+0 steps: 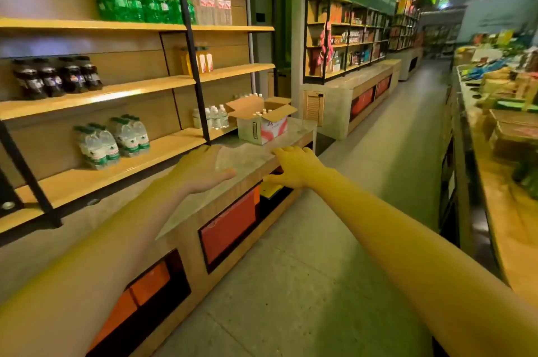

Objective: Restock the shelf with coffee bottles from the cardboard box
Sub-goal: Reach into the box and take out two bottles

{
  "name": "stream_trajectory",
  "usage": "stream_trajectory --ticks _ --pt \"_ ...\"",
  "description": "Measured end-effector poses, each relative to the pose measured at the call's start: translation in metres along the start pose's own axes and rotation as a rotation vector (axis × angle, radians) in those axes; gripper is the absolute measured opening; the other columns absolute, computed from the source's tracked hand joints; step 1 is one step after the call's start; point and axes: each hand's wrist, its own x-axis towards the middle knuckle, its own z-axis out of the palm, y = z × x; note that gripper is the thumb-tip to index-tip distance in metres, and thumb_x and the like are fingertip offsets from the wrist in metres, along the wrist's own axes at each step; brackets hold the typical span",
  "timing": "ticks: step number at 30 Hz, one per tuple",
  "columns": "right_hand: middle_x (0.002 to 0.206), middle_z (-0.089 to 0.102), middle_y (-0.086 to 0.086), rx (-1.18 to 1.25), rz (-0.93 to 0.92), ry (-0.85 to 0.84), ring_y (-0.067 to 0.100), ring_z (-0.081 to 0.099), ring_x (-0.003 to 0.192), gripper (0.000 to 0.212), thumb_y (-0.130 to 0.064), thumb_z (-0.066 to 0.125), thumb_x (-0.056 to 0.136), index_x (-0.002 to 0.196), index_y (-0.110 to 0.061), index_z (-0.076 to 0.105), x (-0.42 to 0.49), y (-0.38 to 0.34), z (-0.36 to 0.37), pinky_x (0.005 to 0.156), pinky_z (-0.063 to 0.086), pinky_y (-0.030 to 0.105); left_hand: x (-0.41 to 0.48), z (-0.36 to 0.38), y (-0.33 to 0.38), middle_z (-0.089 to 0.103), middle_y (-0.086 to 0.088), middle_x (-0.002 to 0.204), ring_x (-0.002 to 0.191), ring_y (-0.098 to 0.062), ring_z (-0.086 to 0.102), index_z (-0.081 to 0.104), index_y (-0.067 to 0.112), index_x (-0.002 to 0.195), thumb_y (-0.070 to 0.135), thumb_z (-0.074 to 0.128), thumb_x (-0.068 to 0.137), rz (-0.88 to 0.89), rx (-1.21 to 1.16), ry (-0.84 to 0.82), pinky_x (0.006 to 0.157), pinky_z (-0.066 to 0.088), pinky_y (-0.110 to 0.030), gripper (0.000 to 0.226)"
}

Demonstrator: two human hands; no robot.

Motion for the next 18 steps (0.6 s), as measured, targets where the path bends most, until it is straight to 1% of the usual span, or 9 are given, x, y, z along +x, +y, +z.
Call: stream_trajectory --ticks 3,4,6,8,10,13,16,18 --pt "0.149 0.037 0.011 0.014 0.032 -0.001 0.032 0.035 0.136 0.074 -0.056 0.051 0.087 0.144 -0.013 0.031 0.064 0.039 0.0 0.111 0.027 0.05 0.078 0.004 -0.002 0.04 -0.008 0.147 0.13 -0.027 0.043 0.032 0.014 0.142 0.059 0.055 0.079 0.013 -0.003 -0.001 0.104 0.04 -0.043 0.081" --pt "0.149 0.037 0.011 0.021 0.041 -0.003 0.033 0.036 0.135 0.074 -0.056 0.052 0.087 0.144 -0.013 0.031 0.081 0.052 -0.003 0.11 0.028 0.05 0.101 0.005 0.0 0.039 -0.009 0.147 0.13 -0.028 0.043 0.031 0.013 0.143 0.057 0.055 0.081 0.011 -0.001 -0.021 0.104 0.04 -0.043 0.08" --pt "0.15 0.035 0.01 0.025 0.053 0.025 0.033 0.035 0.136 0.076 -0.055 0.053 0.087 0.145 -0.013 0.028 0.121 0.079 -0.007 0.11 0.029 0.049 0.151 0.009 0.008 0.036 -0.009 0.149 0.132 -0.028 0.041 0.029 0.012 0.143 0.051 0.056 0.084 0.024 -0.001 -0.008 0.105 0.039 -0.042 0.076" --pt "0.15 0.036 0.011 0.022 0.077 0.029 0.033 0.036 0.136 0.076 -0.056 0.053 0.086 0.145 -0.015 0.028 0.155 0.104 -0.008 0.109 0.029 0.048 0.193 0.015 0.013 0.036 -0.008 0.149 0.131 -0.027 0.041 0.03 0.014 0.143 0.05 0.057 0.084 0.057 -0.031 -0.016 0.104 0.04 -0.043 0.074" --pt "0.149 0.037 0.012 -0.013 0.106 -0.008 0.033 0.036 0.135 0.077 -0.058 0.052 0.086 0.145 -0.015 0.03 0.187 0.128 -0.004 0.11 0.028 0.049 0.235 0.024 0.013 0.04 -0.006 0.147 0.128 -0.026 0.044 0.032 0.02 0.142 0.055 0.058 0.08 0.089 -0.058 -0.032 0.102 0.042 -0.044 0.076" --pt "0.15 0.036 0.01 -0.03 0.135 -0.029 0.031 0.035 0.137 0.074 -0.056 0.051 0.087 0.145 -0.016 0.029 0.234 0.164 -0.002 0.111 0.026 0.048 0.295 0.035 0.017 0.047 -0.002 0.141 0.122 -0.024 0.049 0.037 0.023 0.137 0.064 0.053 0.074 0.133 -0.095 -0.035 0.098 0.045 -0.043 0.077" --pt "0.149 0.037 0.009 -0.04 0.159 -0.026 0.03 0.035 0.136 0.076 -0.058 0.051 0.086 0.145 -0.016 0.029 0.281 0.198 0.005 0.111 0.026 0.047 0.352 0.05 0.018 0.051 -0.002 0.136 0.117 -0.025 0.052 0.042 0.023 0.132 0.053 0.059 0.079 0.15 -0.117 -0.058 0.095 0.046 -0.042 0.063" --pt "0.149 0.036 0.009 -0.048 0.174 -0.014 0.03 0.035 0.136 0.078 -0.059 0.051 0.086 0.146 -0.015 0.028 0.315 0.22 0.013 0.112 0.025 0.048 0.393 0.062 0.014 0.052 -0.001 0.135 0.115 -0.025 0.053 0.042 0.023 0.131 0.06 0.055 0.072 0.148 -0.116 -0.066 0.094 0.048 -0.043 0.071"
